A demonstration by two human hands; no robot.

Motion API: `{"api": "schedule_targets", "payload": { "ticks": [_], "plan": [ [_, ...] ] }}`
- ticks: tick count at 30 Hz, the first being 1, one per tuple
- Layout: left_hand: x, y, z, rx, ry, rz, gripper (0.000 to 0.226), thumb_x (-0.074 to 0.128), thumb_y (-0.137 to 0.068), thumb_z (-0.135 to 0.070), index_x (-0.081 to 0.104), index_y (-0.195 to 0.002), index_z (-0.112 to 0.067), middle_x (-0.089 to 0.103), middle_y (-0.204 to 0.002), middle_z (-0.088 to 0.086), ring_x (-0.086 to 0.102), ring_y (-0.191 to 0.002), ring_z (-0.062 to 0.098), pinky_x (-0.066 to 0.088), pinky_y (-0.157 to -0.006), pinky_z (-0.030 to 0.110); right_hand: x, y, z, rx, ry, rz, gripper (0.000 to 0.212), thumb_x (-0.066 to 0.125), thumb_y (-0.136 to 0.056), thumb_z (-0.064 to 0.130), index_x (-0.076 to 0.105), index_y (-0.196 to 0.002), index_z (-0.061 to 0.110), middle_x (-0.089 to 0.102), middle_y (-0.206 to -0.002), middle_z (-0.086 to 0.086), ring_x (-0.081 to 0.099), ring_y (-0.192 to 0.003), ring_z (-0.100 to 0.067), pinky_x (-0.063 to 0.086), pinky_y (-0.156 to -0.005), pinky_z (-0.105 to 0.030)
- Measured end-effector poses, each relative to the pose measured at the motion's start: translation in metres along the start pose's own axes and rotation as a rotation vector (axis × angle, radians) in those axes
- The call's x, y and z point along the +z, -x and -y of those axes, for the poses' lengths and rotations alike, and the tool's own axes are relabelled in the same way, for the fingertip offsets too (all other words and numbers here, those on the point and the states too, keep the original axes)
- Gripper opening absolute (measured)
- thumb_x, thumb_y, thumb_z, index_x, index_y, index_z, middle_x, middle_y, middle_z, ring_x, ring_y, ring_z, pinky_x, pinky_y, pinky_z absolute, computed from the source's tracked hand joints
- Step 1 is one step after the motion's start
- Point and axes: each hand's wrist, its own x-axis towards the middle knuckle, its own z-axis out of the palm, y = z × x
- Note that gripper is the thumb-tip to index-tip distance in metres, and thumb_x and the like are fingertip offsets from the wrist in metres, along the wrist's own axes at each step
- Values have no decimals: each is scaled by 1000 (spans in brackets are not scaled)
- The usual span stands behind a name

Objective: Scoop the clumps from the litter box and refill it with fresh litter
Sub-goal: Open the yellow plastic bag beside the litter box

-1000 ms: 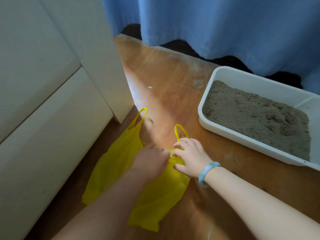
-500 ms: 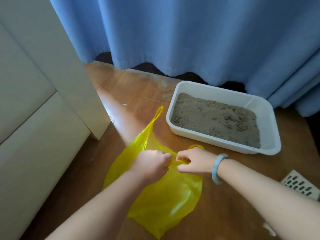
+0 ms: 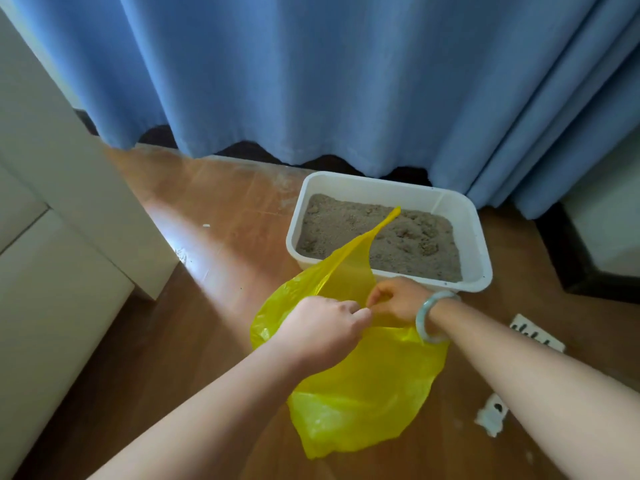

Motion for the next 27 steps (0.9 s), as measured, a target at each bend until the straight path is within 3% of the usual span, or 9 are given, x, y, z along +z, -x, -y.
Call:
{"api": "schedule_targets", "payload": {
  "ticks": [3, 7, 10, 12, 14, 17, 21, 24, 27],
  "plan": [
    [-2, -2, -2, -154, 118, 228, 36, 55, -86, -49, 54, -111, -24, 61, -102, -4, 61, -87, 22, 40, -58, 30, -6, -2, -1, -34, -17, -102, 14, 69, -80, 14, 65, -87, 26, 64, -93, 1, 57, -82, -10, 42, -64, -15],
    [7, -3, -12, -385, 366, 524, 57, 53, -80, -68, 53, -120, -27, 62, -113, -3, 57, -105, 20, 47, -80, 31, -18, 5, 6, -191, 256, -245, 25, 63, -84, 15, 63, -109, 16, 59, -115, -4, 55, -107, -22, 42, -88, -31],
    [3, -14, -28, -561, 805, 760, 59, 44, -89, -62, 48, -135, -25, 51, -134, -6, 46, -125, 17, 37, -104, 30, -23, 18, 13, -338, 501, -308, 31, 57, -85, 14, 57, -116, 19, 54, -120, -1, 52, -110, -22, 38, -87, -34],
    [-1, -26, -40, -530, 759, 845, 49, 36, -98, -44, 46, -138, -17, 47, -140, 1, 43, -128, 21, 35, -101, 28, -21, 23, 11, -417, 673, -325, 33, 56, -85, 11, 54, -116, 23, 53, -119, 2, 52, -109, -21, 37, -82, -33],
    [-7, -39, -50, -449, 451, 706, 36, 40, -96, -28, 54, -126, -14, 57, -127, 9, 52, -116, 29, 43, -84, 32, -20, 31, 5, -442, 713, -334, 32, 55, -85, 6, 55, -112, 21, 55, -115, 0, 54, -105, -24, 34, -73, -32],
    [-12, -49, -54, -297, 12, 196, 17, 49, -79, -13, 60, -91, -13, 64, -88, 7, 62, -81, 32, 36, -58, 33, -25, 45, -9, -417, 733, -298, 36, 51, -81, -2, 56, -112, 15, 55, -111, -6, 55, -103, -28, 33, -69, -35],
    [0, -58, -48, -108, -172, -206, 18, 45, -75, -13, 62, -83, -13, 61, -83, 5, 60, -91, 29, 37, -94, 40, -35, 54, -27, -499, 813, -330, 23, 55, -72, 1, 65, -88, 15, 64, -87, -5, 64, -77, -28, 45, -57, -35],
    [0, -57, -37, -172, -278, 9, 39, 50, -74, -25, 62, -107, -9, 61, -116, 14, 50, -122, 35, 9, -115, 50, -40, 51, -42, -575, 817, -415, 28, 37, -65, 13, 64, -68, 20, 60, -66, 2, 60, -58, -22, 45, -46, -28],
    [8, -51, -24, -291, -289, 293, 95, 72, -65, -45, 30, -144, -14, 33, -146, 16, 20, -141, 36, -18, -108, 57, -41, 44, -52, -553, 851, -457, 30, 40, -61, 7, 66, -71, 19, 62, -69, 2, 59, -61, -22, 44, -50, -28]
  ]
}}
